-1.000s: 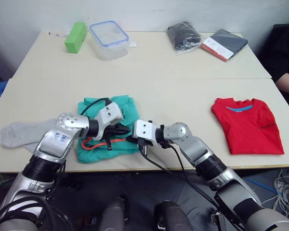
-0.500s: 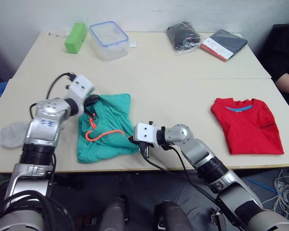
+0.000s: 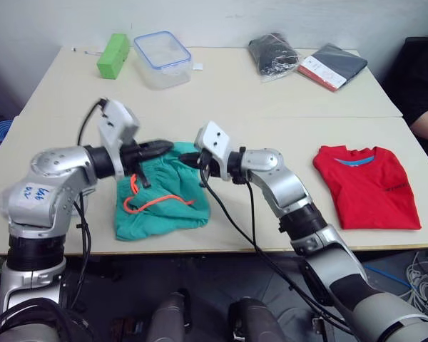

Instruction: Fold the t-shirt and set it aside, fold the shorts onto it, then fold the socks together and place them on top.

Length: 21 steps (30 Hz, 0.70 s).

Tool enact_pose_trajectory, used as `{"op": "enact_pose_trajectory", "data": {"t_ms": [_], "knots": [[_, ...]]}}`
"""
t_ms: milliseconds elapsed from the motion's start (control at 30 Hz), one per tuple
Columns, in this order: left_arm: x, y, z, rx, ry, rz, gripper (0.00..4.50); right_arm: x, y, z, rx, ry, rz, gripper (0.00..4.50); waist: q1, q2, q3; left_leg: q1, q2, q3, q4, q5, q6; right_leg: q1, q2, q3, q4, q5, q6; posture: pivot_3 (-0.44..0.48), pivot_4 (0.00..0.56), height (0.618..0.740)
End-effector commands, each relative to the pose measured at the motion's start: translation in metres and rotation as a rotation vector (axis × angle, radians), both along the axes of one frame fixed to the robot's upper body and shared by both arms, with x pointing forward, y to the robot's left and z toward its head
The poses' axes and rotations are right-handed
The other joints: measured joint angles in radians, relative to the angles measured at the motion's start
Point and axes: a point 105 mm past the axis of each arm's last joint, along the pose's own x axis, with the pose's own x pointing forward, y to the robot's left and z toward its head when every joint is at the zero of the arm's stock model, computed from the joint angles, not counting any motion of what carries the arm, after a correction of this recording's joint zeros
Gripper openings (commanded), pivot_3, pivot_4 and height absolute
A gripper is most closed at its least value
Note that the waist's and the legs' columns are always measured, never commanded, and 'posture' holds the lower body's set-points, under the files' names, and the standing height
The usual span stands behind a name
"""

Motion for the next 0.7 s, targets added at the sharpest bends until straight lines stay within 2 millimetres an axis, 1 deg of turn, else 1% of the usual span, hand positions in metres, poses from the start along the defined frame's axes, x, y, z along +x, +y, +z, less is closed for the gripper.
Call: {"op": "enact_pose_trajectory", "data": {"t_ms": [33, 67, 133, 200, 300, 367, 433, 533, 667, 700], "knots": [[-0.002, 0.005, -0.033, 0.122, 0.066, 0.043, 0.00, 0.020, 0.004, -0.001, 0.001, -0.010, -0.093, 0.03, -0.007, 0.000, 0.000, 0.000, 0.000, 0.000, -0.001, 0.000, 0.000, -0.001, 0.000, 0.000, 0.000, 0.000, 0.000, 0.000, 0.150, 0.740], [-0.001, 0.014, -0.049, 0.169, 0.095, 0.083, 0.00, 0.024, 0.008, -0.006, -0.019, -0.008, -0.112, 0.03, -0.011, 0.000, 0.000, -0.001, 0.000, 0.000, -0.001, 0.001, 0.000, -0.001, 0.000, 0.000, 0.000, 0.000, 0.000, 0.000, 0.150, 0.740], [0.001, 0.028, -0.071, 0.242, 0.130, 0.146, 0.00, 0.029, 0.012, -0.015, -0.055, -0.008, -0.137, 0.03, -0.020, 0.000, 0.000, -0.001, 0.000, 0.000, -0.001, 0.001, 0.000, -0.002, 0.000, 0.001, 0.000, 0.000, 0.000, 0.000, 0.150, 0.740], [0.000, 0.041, -0.088, 0.278, 0.164, 0.209, 0.00, 0.039, 0.010, -0.025, -0.098, -0.032, -0.215, 0.03, -0.021, 0.000, 0.000, -0.001, 0.000, 0.001, -0.002, 0.001, -0.001, -0.003, 0.001, 0.002, 0.000, 0.000, 0.000, 0.000, 0.150, 0.740], [-0.007, 0.053, -0.105, 0.291, 0.206, 0.256, 0.00, 0.053, 0.001, -0.028, -0.100, -0.048, -0.338, 0.03, -0.021, 0.000, 0.000, 0.000, 0.000, 0.001, -0.003, 0.001, -0.001, -0.003, 0.000, 0.003, 0.000, 0.000, 0.000, 0.000, 0.150, 0.740], [-0.013, 0.059, -0.111, 0.290, 0.217, 0.273, 0.00, 0.057, -0.003, -0.026, -0.064, -0.024, -0.366, 0.03, -0.023, 0.000, 0.000, 0.000, 0.000, 0.001, -0.003, 0.001, -0.001, -0.002, 0.000, 0.003, 0.000, 0.000, 0.000, 0.000, 0.150, 0.740], [-0.016, 0.060, -0.111, 0.268, 0.214, 0.280, 0.00, 0.054, -0.001, -0.019, -0.002, 0.021, -0.326, 0.03, -0.023, 0.000, 0.000, 0.001, 0.000, 0.001, -0.003, 0.001, -0.001, -0.002, 0.000, 0.004, 0.001, 0.000, 0.000, 0.000, 0.150, 0.740], [-0.018, 0.055, -0.096, 0.195, 0.180, 0.265, 0.00, 0.047, -0.001, -0.004, 0.076, 0.061, -0.224, 0.03, -0.027, 0.001, 0.000, 0.001, 0.001, 0.002, -0.004, 0.001, -0.001, -0.002, 0.000, 0.004, 0.001, 0.000, 0.000, 0.000, 0.150, 0.740], [-0.018, 0.046, -0.064, 0.075, 0.105, 0.206, 0.00, 0.033, -0.012, 0.013, 0.148, 0.146, -0.118, 0.03, -0.024, 0.001, 0.000, -0.001, 0.000, 0.001, -0.004, 0.001, -0.001, -0.004, 0.000, 0.004, 0.001, 0.000, 0.000, 0.000, 0.150, 0.740], [-0.018, 0.045, -0.054, 0.045, 0.084, 0.187, 0.00, 0.027, -0.019, 0.014, 0.158, 0.194, -0.087, 0.03, -0.020, 0.001, 0.000, -0.001, 0.000, 0.001, -0.004, 0.001, -0.001, -0.004, 0.000, 0.004, 0.000, 0.000, 0.000, 0.000, 0.150, 0.740]]}}
